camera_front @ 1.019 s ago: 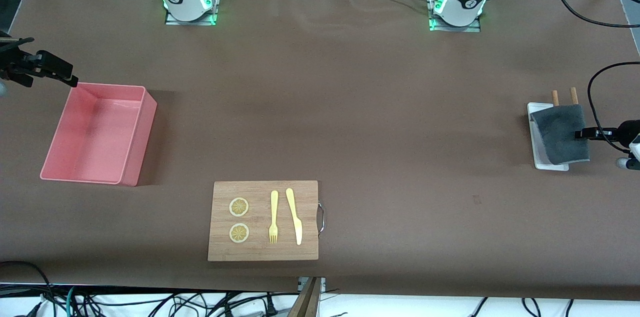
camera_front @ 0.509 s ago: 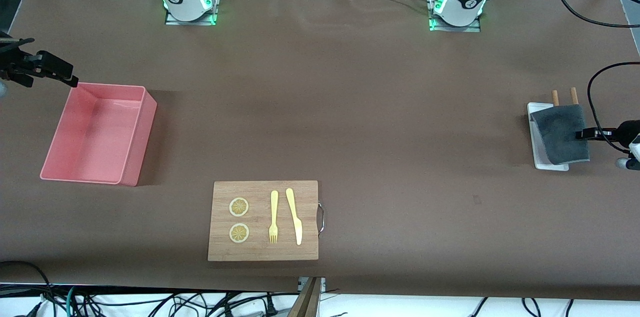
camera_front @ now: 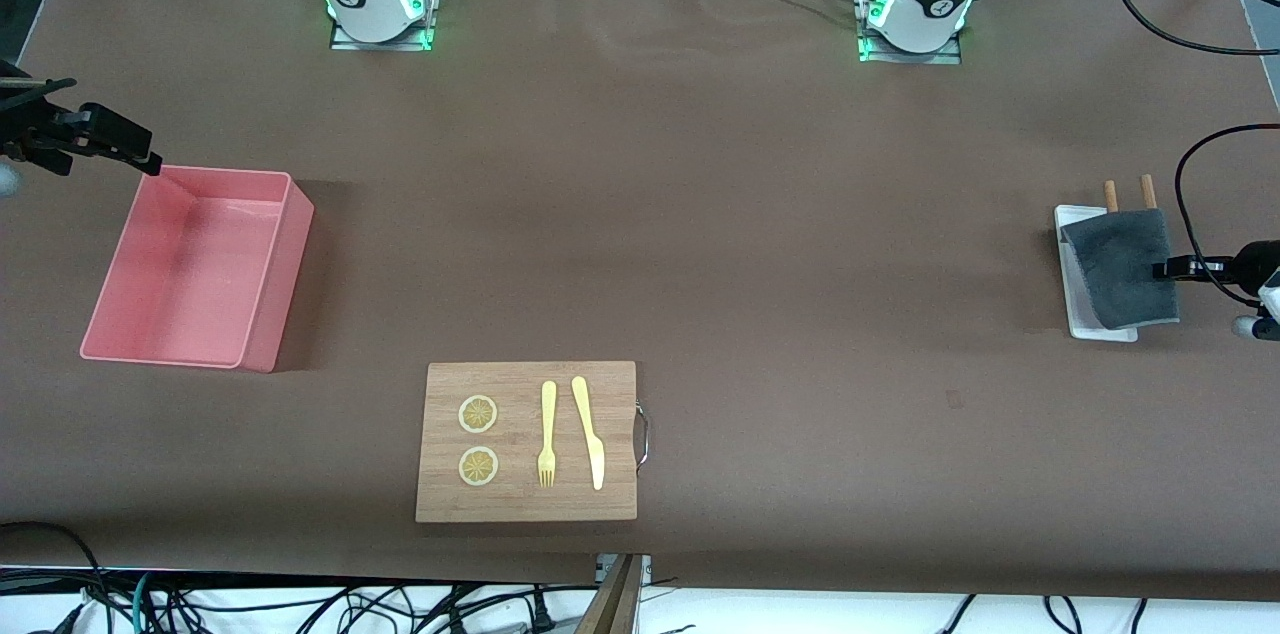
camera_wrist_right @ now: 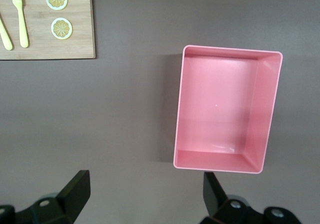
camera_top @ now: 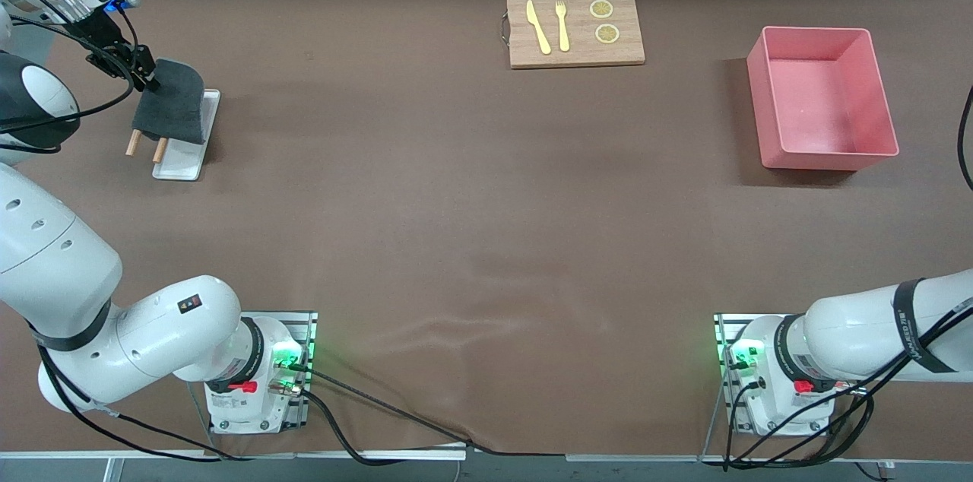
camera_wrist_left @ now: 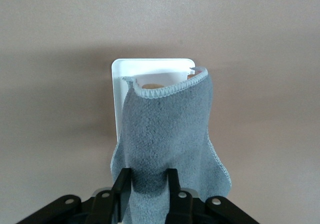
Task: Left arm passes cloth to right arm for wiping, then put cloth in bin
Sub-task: 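Close the left gripper on the grey cloth's edge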
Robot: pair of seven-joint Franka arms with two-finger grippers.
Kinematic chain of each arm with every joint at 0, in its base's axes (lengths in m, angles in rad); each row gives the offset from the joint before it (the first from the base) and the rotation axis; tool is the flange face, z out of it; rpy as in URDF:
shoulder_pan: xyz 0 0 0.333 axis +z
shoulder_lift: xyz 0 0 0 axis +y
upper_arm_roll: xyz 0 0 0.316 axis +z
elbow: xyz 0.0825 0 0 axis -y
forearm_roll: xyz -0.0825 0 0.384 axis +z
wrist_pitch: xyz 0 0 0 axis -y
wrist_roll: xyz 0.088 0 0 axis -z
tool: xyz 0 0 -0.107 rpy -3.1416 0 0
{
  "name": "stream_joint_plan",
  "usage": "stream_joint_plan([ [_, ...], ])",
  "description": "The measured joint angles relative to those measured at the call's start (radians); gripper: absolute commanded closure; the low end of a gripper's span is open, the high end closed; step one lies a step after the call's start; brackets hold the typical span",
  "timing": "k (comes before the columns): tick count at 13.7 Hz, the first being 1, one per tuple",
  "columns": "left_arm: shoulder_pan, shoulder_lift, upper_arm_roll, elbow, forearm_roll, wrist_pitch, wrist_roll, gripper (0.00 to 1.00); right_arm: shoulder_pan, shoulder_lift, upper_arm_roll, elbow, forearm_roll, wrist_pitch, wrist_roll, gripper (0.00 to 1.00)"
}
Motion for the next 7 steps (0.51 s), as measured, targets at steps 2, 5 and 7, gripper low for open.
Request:
stream_joint_plan([
  [2,0.0,0.0,0.0,0.0,0.0,0.0,0.0,0.82,0.0,0.0,0.0,0.0,0.0,0.0,0.001,0.0],
  [5,0.0,0.0,-0.002,0.001,-0.001,0.0,0.0,0.99,0.0,0.0,0.0,0.0,0.0,0.0,0.002,0.0],
  [7,0.0,-0.004,-0.003,0.013,-0.003,-0.005,0.0,1.0,0.0,0.0,0.0,0.0,0.0,0.0,0.002,0.0],
])
